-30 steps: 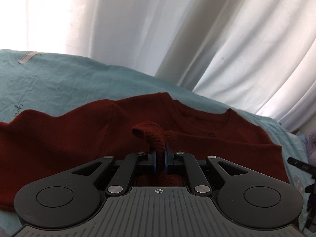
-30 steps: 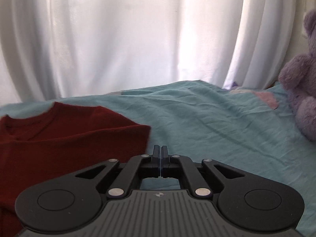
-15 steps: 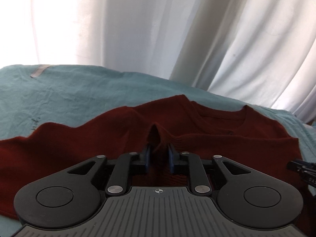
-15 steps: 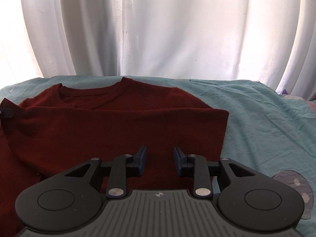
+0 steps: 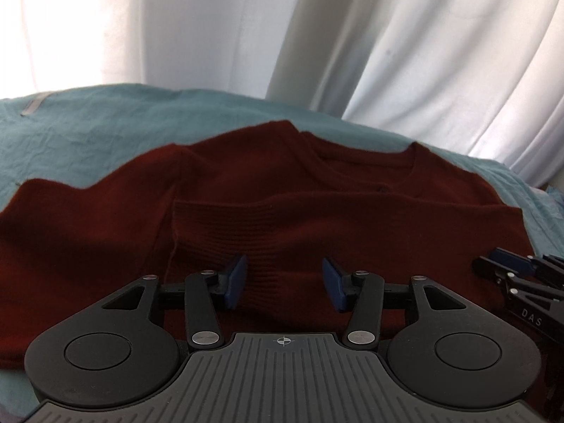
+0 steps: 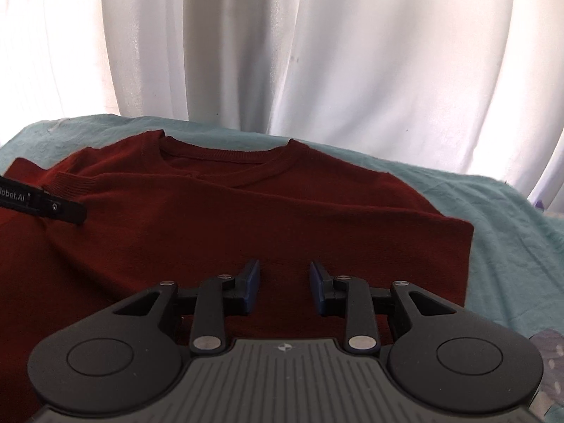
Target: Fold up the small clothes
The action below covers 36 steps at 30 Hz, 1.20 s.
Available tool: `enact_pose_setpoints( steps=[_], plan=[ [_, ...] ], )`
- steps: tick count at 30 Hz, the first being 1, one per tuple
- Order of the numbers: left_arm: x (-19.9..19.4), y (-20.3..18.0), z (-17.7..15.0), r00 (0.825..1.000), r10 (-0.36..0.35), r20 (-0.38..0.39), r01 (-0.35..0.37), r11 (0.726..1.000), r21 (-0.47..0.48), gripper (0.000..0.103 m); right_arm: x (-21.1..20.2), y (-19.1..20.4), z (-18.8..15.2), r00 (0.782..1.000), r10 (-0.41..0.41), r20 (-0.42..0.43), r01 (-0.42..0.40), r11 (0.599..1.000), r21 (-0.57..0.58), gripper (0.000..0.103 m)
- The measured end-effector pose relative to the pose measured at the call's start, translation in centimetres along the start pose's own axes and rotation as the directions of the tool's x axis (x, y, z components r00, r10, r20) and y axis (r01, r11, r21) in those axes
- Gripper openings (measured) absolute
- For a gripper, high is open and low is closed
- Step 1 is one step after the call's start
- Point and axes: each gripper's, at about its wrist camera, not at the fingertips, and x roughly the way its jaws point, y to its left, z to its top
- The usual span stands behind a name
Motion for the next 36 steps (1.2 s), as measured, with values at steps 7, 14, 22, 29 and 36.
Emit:
enact_pose_setpoints(
  steps=[7, 14, 22, 29, 36],
  plan=[
    [0.6, 0.6, 0.9, 0.999, 0.053, 0.003, -0.053, 0.998, -0.044, 0.052, 0.8, -2.8, 0.4, 0.994, -0.106, 0.0, 0.106, 0.991, 0.079, 0.042],
    [-2.9, 0.6, -0.8, 1.0, -0.015, 0.002, 0.015, 0.997, -0.07, 0.059, -3.6, -3.0, -1.8, 0.999, -0.034, 0.018, 0.031, 0.993, 0.116, 0.042],
    [-1.9, 0.5, -1.9, 0.999, 0.019, -0.033, -0.022, 0.996, -0.085, 0.061, -4.3, -3.0, -4.1, 0.997, -0.081, -0.009, 0.082, 0.986, 0.143, 0.04],
    [-4.4, 3.2, -2.6, 0.999, 0.003, -0.043, -0.013, 0.971, -0.237, 0.065, -5.1, -2.3, -4.4, 0.992, -0.119, -0.039, 0.121, 0.992, 0.045, 0.038],
    [-13.0, 13.5, -6.0, 0.993, 0.034, 0.114, 0.038, 0.815, -0.578, 0.092, -9.9, -3.7, -6.0, 0.999, -0.018, -0.045, 0.03, 0.964, 0.263, 0.036]
  ],
)
